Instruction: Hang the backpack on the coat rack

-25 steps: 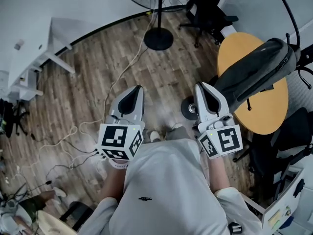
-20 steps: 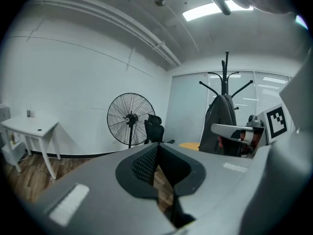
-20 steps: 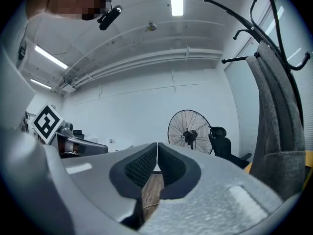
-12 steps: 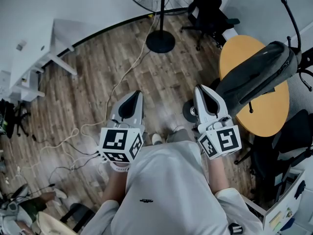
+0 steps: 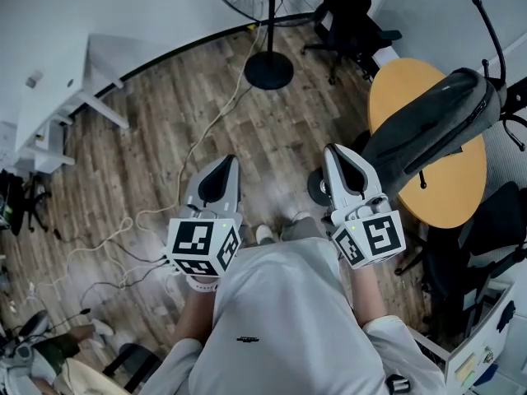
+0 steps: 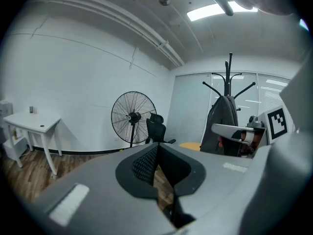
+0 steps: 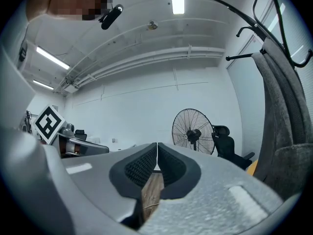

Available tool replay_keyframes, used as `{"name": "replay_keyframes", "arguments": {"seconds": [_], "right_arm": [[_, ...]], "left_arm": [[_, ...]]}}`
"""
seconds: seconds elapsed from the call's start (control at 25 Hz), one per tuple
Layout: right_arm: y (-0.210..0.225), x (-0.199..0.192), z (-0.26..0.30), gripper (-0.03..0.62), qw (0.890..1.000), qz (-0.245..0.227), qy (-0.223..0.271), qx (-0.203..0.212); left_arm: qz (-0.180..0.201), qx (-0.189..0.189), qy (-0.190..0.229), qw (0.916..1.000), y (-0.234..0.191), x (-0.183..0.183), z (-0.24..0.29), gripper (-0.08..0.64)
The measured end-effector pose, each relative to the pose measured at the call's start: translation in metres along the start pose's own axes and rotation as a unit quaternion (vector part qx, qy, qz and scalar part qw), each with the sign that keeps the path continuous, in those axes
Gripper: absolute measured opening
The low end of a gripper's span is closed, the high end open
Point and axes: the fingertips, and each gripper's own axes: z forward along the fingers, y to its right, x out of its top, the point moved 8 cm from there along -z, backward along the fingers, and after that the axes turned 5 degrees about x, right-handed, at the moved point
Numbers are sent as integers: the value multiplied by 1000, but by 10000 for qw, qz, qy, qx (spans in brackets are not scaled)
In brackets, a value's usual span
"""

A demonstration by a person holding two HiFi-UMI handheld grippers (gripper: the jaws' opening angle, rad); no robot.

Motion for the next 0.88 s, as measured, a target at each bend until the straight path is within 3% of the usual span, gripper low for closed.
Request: {"name": "replay_keyframes", "arguments": {"seconds": [0.88], "right_arm": [[-1, -4, -3, -2, 9999, 24, -92, -89]], "left_arm": [[-38, -58, 5, 10000, 1, -1, 0, 15]]}}
